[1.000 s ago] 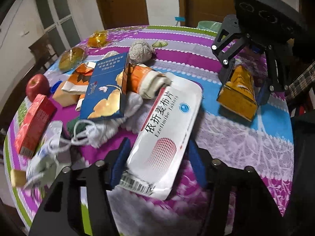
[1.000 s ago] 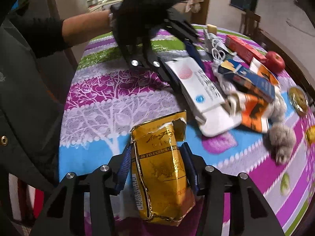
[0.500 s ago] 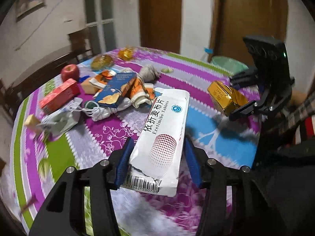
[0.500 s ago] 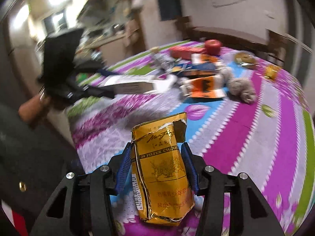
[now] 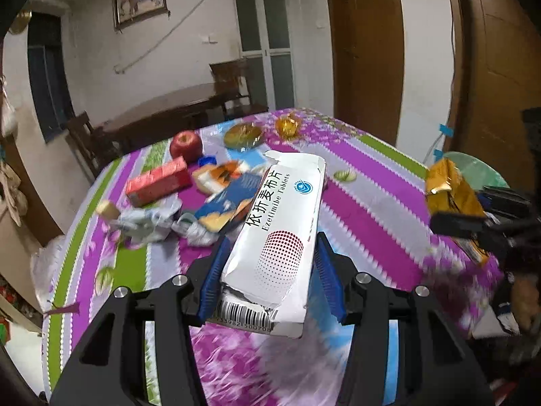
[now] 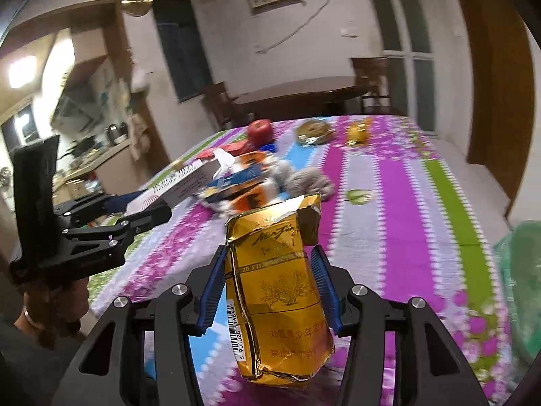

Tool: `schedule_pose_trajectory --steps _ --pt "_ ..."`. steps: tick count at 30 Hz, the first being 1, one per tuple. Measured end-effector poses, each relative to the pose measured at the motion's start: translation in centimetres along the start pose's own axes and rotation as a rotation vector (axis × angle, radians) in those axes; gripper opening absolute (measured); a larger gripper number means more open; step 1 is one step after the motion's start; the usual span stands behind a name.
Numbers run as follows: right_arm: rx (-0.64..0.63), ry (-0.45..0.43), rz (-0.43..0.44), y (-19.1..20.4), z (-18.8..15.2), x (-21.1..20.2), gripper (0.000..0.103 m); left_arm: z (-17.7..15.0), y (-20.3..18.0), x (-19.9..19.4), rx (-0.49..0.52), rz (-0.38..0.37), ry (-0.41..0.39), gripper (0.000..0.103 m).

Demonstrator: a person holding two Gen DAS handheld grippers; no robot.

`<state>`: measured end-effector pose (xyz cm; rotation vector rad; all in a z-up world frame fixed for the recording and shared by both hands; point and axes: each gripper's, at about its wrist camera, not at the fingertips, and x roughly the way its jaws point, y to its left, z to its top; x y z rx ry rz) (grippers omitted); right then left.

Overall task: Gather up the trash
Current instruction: 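Carry the gold wrapper and white box over the green bin and release both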

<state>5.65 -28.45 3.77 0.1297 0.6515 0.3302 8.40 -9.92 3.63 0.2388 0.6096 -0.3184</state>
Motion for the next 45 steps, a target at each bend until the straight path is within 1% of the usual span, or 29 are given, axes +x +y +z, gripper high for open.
schedule_pose_trajectory --steps 3,5,7,9,15,22,27,29,35,39,43,45 --pt "0.008 -0.022 -0.062 -1.4 0.1 -1.8 0.051 1.6 -3.0 0.7 0.03 0.028 -0.016 0.049" --pt "0.017 -0.039 -0.123 -2.9 0.3 -3.2 0.051 2.4 -4.5 1.2 0.045 0.023 -0.026 0.049" --pt "0.024 -0.046 -0.16 -4.1 0.3 -4.3 0.051 3.3 -6.0 1.7 0.055 0.019 -0.034 0.049" --pt "0.033 -0.055 -0.219 -5.8 0.4 -5.7 0.051 4.5 -7.5 2.5 0.064 0.006 -0.039 0.049" --pt "0.072 -0.06 -0.355 -11.1 1.1 -8.5 0.051 7.2 -12.7 4.4 0.127 -0.045 -0.053 0.049" --pt "0.146 -0.045 -0.472 -17.4 1.3 -11.5 0.052 9.4 -18.7 6.5 0.223 -0.1 -0.066 0.049" --pt "0.209 -0.009 -0.54 -22.2 0.9 -13.4 0.052 10.5 -22.7 8.3 0.289 -0.142 -0.058 0.049" --pt "0.228 0.004 -0.574 -23.8 0.6 -14.3 0.052 10.8 -23.8 8.9 0.307 -0.161 -0.052 0.049" --pt "0.282 0.052 -0.633 -28.6 0.0 -15.8 0.052 11.5 -27.9 10.7 0.359 -0.22 -0.015 0.049" --pt "0.327 0.111 -0.649 -31.5 -0.1 -15.1 0.052 12.2 -30.1 12.9 0.386 -0.316 0.06 0.049" --pt "0.365 0.183 -0.655 -33.3 -1.1 -14.4 0.052 13.0 -32.0 15.3 0.389 -0.456 0.167 0.049" --pt "0.373 0.213 -0.658 -34.0 -1.5 -13.8 0.052 13.0 -32.9 16.0 0.399 -0.486 0.188 0.049"
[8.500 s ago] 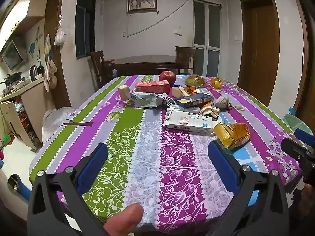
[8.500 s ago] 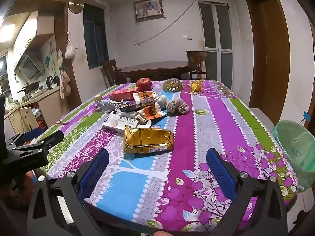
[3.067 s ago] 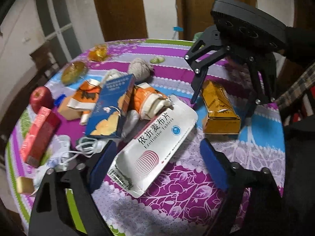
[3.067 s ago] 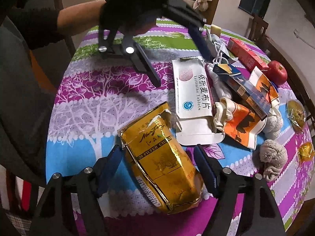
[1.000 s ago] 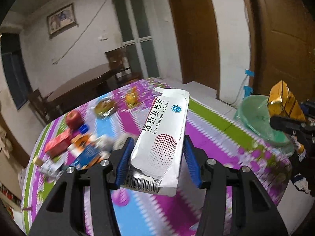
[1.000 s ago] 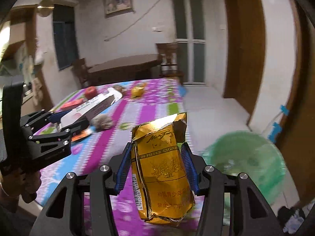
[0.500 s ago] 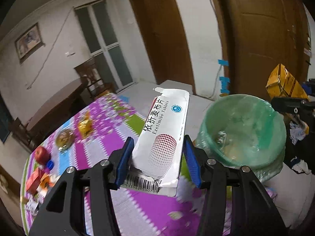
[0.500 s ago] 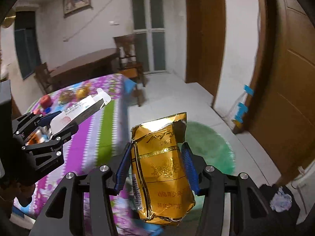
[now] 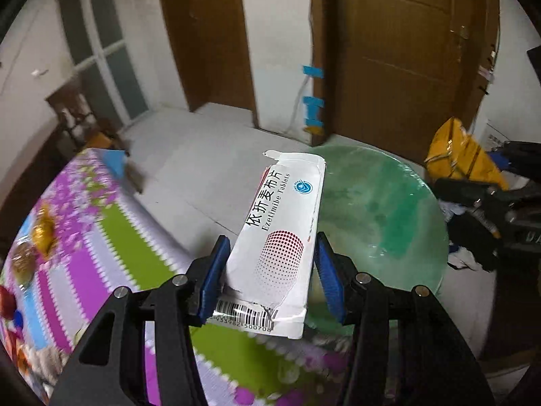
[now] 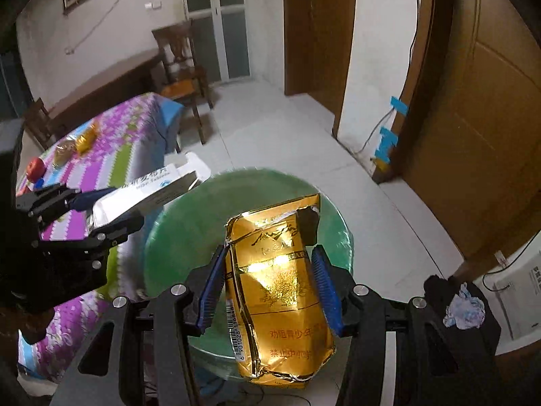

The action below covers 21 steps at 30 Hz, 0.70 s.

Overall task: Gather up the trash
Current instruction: 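Carry the gold wrapper and white box over the green bin and release both, then return the left tool to the table and grasp the blue cigarette box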

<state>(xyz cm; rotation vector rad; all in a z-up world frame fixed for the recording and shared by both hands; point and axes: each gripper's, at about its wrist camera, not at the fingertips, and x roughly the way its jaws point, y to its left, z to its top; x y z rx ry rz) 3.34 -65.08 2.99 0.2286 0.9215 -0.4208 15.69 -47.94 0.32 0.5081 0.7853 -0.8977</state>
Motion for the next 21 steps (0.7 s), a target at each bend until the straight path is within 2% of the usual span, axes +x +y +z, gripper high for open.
schedule_pose_trajectory --steps 5,6,8,12,16,21 --pt "0.017 0.022 -0.005 -0.7 0.5 1.3 0.054 0.9 -0.9 2.5 0.013 -0.048 0.028 0.05" --pt "0.021 0.021 -0.006 -0.7 0.9 1.8 0.054 1.0 -1.1 3.1 0.018 -0.039 0.04 0.054" --pt "0.035 0.011 0.006 -0.8 1.4 2.4 0.066 1.1 -1.2 3.5 0.018 -0.003 0.047 0.054" --pt "0.051 0.007 0.009 -1.0 1.5 3.3 0.066 0.7 -0.8 3.6 -0.001 0.02 0.049 0.054" --pt "0.055 0.01 0.011 -1.0 1.2 3.8 0.066 0.0 -1.1 3.1 0.026 0.061 0.038 0.054" --pt "0.072 0.016 0.007 -0.7 0.4 4.1 0.066 -0.7 -1.7 2.1 0.027 0.062 0.019 0.054"
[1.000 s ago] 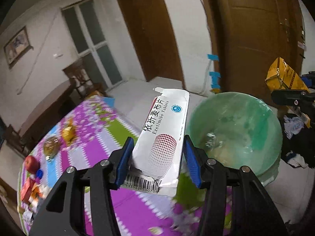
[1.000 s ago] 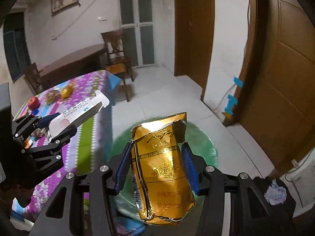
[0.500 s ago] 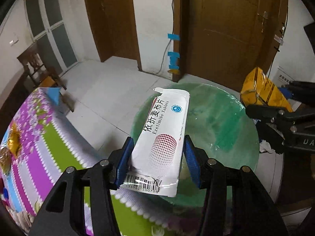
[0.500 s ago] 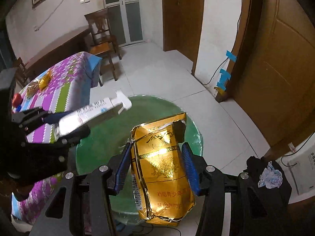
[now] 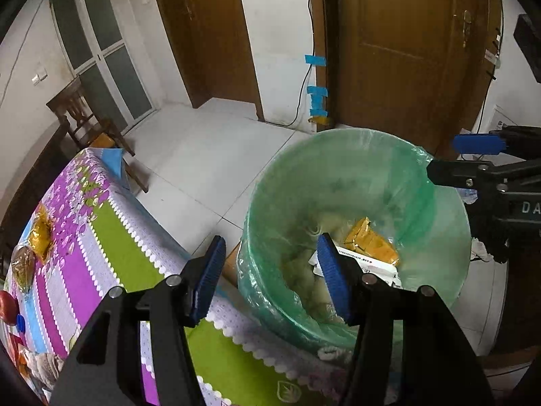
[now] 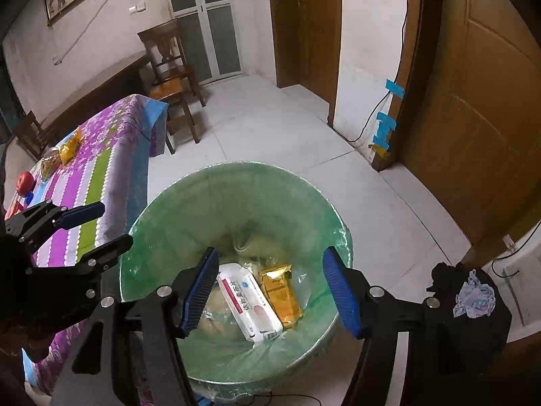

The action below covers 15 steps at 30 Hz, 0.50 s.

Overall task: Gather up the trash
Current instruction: 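Return the left tool to the table and grasp the blue cigarette box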

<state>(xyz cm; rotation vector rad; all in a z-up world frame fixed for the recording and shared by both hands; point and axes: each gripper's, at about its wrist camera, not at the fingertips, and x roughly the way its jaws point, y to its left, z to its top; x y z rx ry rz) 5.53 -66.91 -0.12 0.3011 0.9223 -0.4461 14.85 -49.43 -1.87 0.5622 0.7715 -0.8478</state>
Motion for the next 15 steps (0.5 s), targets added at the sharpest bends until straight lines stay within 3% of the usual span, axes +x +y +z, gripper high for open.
schedule_pose_trajectory --steps 9,15 --pt "0.006 -0.055 -0.008 1.0 -1.7 -1.0 0.067 -1.7 1.2 -1.1 -0.043 0.06 -0.034 0.06" --pt "0.04 -0.168 0.004 2.4 -3.7 -2.8 0.072 -4.3 3.1 -2.7 -0.101 0.157 -0.064 0.068"
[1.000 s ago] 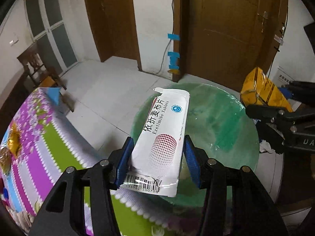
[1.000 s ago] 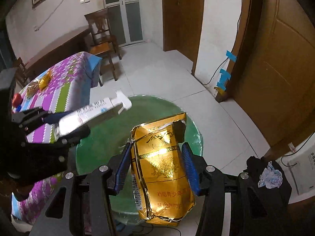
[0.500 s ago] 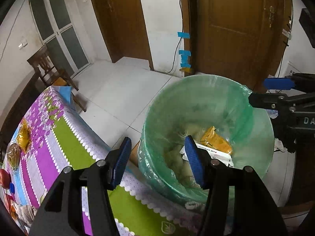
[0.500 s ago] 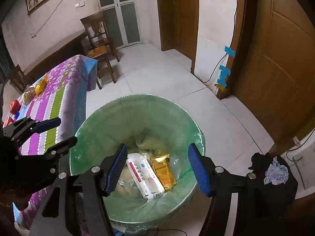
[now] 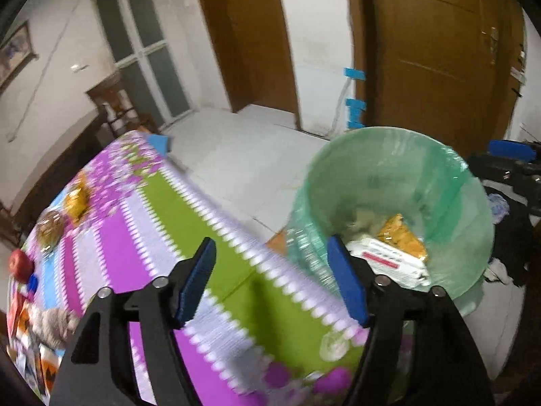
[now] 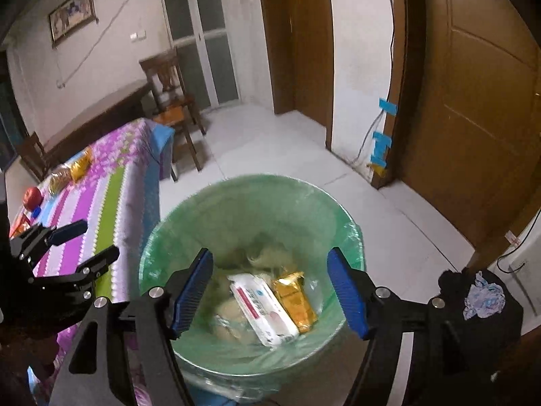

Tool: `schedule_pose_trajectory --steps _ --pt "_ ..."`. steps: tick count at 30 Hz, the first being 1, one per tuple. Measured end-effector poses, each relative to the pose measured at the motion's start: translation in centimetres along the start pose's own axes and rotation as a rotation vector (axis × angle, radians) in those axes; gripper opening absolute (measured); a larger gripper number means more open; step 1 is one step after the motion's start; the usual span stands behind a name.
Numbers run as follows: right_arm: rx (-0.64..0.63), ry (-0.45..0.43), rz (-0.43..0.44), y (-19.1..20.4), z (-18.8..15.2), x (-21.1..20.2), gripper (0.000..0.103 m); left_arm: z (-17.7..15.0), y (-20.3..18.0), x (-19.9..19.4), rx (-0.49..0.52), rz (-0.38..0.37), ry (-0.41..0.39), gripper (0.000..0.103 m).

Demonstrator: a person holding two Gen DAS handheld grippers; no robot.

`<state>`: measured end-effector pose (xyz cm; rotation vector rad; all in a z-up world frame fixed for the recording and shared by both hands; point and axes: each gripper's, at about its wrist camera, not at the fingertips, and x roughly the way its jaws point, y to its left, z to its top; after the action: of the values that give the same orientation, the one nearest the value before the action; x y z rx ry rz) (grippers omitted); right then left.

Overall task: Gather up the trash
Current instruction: 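Return the left tool to the table and grasp the blue cigarette box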

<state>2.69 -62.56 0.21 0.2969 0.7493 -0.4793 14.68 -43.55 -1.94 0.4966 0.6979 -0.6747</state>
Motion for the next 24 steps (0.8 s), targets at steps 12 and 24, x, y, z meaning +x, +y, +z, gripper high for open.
schedule_pose_trajectory --steps 12,24 --pt "-0.029 -0.256 0.188 10.6 -3.3 -4.9 0.081 -6.7 11.0 -7.3 -0.107 0.09 -0.054 0.074" --pt "-0.145 -0.134 0.418 22.8 -6.2 -4.4 0.084 -13.5 28.8 -12.9 -0.091 0.084 0.045 0.079"
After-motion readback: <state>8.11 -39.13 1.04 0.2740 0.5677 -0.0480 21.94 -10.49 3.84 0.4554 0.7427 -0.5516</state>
